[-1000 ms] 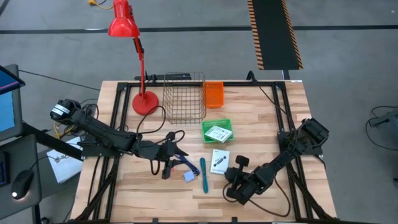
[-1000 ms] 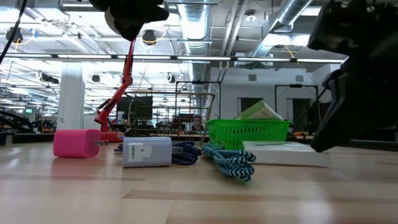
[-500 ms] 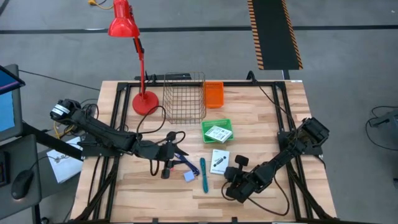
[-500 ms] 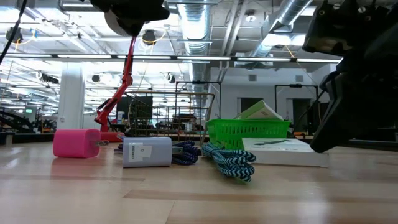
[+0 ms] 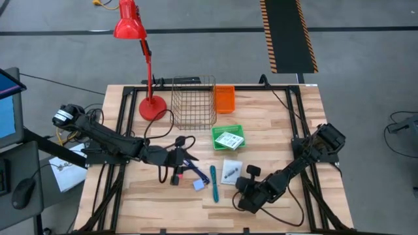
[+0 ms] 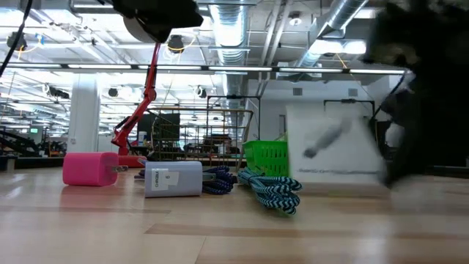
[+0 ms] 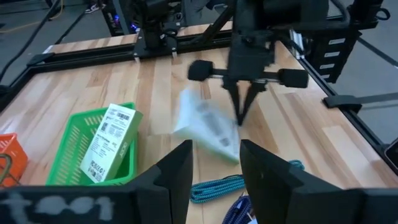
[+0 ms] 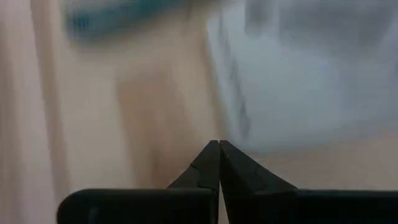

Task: Pick and place items into bin
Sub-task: Put the card reader box into the green bin

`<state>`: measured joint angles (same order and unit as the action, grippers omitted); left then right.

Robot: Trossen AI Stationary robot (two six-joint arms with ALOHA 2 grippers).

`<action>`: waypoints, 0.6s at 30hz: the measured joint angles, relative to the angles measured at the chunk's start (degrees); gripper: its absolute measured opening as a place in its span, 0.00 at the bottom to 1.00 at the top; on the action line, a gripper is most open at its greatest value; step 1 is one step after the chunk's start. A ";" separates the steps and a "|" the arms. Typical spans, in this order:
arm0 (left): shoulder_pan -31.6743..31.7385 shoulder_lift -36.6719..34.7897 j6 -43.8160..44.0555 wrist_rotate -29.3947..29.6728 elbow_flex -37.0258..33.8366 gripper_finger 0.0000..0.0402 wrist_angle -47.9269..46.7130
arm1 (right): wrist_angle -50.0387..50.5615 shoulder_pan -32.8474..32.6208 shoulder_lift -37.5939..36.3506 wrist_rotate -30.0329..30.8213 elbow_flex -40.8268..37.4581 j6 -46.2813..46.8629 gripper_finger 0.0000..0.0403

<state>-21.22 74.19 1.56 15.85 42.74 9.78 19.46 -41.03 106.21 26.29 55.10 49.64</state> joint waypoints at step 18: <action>1.38 0.27 -1.21 -0.04 -0.02 0.30 0.35 | 1.25 -1.71 0.12 0.22 -0.16 1.37 0.00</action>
<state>-19.84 74.46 0.35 15.81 42.72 10.13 20.71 -42.74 106.32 26.51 54.94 51.00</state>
